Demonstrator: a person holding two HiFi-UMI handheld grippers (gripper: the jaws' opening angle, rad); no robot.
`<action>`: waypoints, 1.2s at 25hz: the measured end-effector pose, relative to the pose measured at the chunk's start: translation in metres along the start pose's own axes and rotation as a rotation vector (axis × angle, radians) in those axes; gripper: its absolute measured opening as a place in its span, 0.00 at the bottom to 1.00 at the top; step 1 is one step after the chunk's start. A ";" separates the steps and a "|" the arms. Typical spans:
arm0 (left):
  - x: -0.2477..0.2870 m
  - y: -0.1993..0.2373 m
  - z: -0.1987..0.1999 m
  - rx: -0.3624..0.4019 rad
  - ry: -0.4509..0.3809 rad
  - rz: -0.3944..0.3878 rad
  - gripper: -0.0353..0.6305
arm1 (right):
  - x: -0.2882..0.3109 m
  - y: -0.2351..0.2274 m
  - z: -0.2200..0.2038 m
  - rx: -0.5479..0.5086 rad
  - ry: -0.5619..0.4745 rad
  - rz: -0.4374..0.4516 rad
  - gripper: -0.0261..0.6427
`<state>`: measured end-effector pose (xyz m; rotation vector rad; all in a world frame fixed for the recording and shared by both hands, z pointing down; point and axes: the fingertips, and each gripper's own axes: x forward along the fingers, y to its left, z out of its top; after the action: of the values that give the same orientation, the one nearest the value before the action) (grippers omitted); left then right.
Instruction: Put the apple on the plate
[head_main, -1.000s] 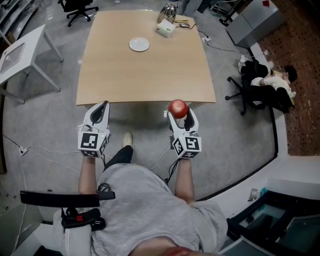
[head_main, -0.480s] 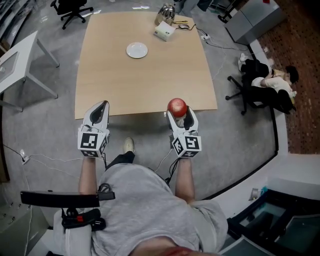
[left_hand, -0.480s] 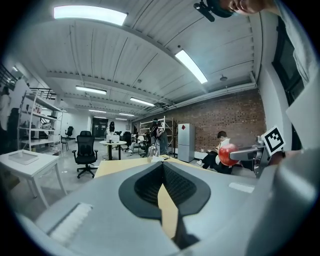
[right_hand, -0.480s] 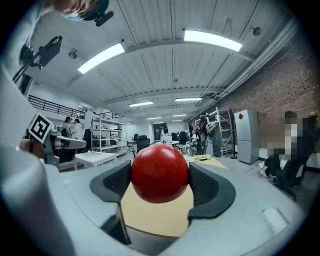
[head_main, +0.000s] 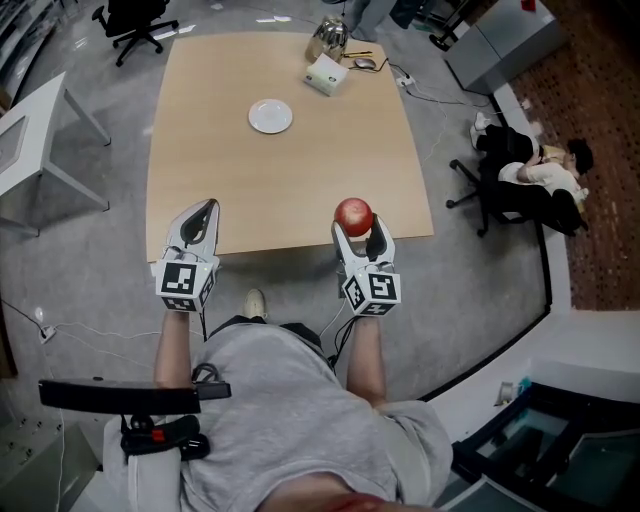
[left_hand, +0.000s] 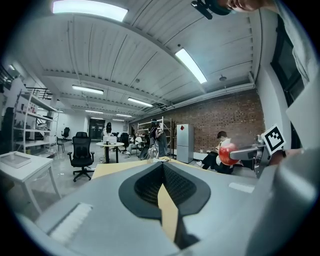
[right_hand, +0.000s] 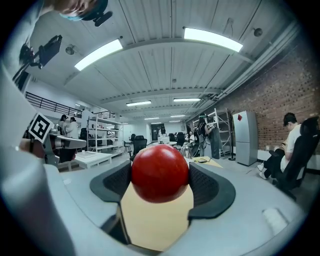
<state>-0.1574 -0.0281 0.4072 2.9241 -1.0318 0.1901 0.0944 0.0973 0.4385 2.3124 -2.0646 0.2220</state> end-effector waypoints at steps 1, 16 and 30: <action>0.004 0.002 0.001 0.002 -0.001 -0.004 0.08 | 0.004 -0.001 0.001 0.000 -0.002 -0.002 0.59; 0.046 0.017 0.000 0.002 0.011 0.008 0.08 | 0.048 -0.030 0.000 0.018 -0.003 -0.013 0.59; 0.126 0.022 -0.007 -0.040 0.050 0.127 0.08 | 0.147 -0.097 0.004 -0.008 0.042 0.116 0.59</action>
<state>-0.0745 -0.1234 0.4303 2.8044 -1.2005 0.2418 0.2063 -0.0372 0.4599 2.1665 -2.1763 0.2629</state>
